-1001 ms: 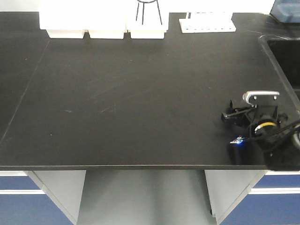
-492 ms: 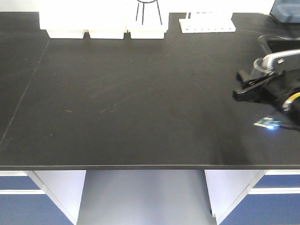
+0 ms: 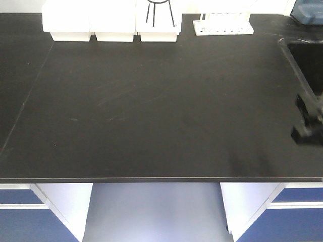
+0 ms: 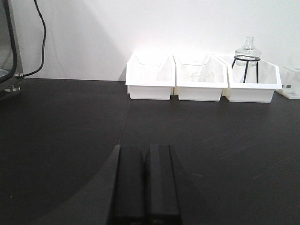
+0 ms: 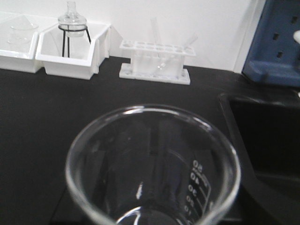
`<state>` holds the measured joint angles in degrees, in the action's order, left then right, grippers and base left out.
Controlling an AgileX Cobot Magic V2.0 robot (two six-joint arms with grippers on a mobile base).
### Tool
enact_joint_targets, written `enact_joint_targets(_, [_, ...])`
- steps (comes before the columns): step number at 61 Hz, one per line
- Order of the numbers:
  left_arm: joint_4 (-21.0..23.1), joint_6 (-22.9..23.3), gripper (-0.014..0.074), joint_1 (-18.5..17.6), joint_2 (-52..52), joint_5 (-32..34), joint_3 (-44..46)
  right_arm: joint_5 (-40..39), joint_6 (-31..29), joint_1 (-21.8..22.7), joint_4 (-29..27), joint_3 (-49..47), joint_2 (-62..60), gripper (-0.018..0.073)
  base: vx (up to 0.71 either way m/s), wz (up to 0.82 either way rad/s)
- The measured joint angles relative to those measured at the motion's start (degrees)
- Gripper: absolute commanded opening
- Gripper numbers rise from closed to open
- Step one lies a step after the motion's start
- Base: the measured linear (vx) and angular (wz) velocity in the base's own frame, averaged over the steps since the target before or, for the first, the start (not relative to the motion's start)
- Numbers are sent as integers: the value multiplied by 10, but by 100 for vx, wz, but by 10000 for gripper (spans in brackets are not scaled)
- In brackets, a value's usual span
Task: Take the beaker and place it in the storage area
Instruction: 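Lift the beaker with the right gripper and raise it off the bench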
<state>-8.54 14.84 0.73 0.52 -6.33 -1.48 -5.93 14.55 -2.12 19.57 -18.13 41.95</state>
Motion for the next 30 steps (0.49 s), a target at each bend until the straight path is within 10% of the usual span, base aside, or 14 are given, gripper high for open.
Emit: enact_joint_targets(30, [0, 0, -8, 0, 0, 0, 0, 53, 4, 0, 7, 10, -117, -8, 0, 0])
